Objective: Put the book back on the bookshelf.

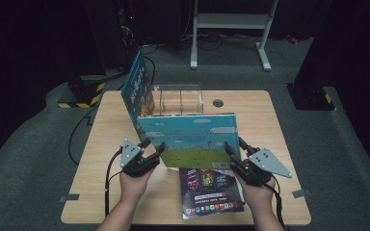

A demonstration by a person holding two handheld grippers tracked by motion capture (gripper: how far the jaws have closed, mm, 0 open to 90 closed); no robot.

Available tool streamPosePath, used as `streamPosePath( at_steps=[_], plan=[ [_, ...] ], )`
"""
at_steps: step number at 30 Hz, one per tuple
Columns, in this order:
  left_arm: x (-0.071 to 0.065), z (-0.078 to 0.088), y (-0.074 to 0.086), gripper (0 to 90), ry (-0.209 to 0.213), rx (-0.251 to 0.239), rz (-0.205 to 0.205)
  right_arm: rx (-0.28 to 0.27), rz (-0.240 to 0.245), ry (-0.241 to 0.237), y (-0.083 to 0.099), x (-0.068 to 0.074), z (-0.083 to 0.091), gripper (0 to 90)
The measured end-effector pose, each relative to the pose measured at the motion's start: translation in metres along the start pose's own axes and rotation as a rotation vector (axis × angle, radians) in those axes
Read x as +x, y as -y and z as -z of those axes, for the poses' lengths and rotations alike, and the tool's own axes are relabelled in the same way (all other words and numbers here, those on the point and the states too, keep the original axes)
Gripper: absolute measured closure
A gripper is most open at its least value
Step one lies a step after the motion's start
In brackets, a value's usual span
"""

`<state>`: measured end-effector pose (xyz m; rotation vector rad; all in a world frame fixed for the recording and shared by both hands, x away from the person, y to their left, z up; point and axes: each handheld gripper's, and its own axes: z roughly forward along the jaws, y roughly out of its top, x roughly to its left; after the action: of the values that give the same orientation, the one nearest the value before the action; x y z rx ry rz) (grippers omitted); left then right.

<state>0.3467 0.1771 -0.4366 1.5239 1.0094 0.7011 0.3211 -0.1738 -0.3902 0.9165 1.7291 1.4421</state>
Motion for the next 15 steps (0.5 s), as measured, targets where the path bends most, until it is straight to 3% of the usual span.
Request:
streamPosePath(
  at_steps=[8, 15],
  plan=[
    [0.0059, -0.0015, 0.0035, 44.9, 0.001, 0.008, 0.014, 0.010, -0.006, -0.001, 0.0020, 0.0015, -0.0085, 57.0],
    [0.0070, 0.0061, 0.0095, 44.6, 0.020, -0.009, 0.011, -0.002, -0.028, -0.026, 0.0048, 0.0085, 0.0012, 55.7]
  ],
)
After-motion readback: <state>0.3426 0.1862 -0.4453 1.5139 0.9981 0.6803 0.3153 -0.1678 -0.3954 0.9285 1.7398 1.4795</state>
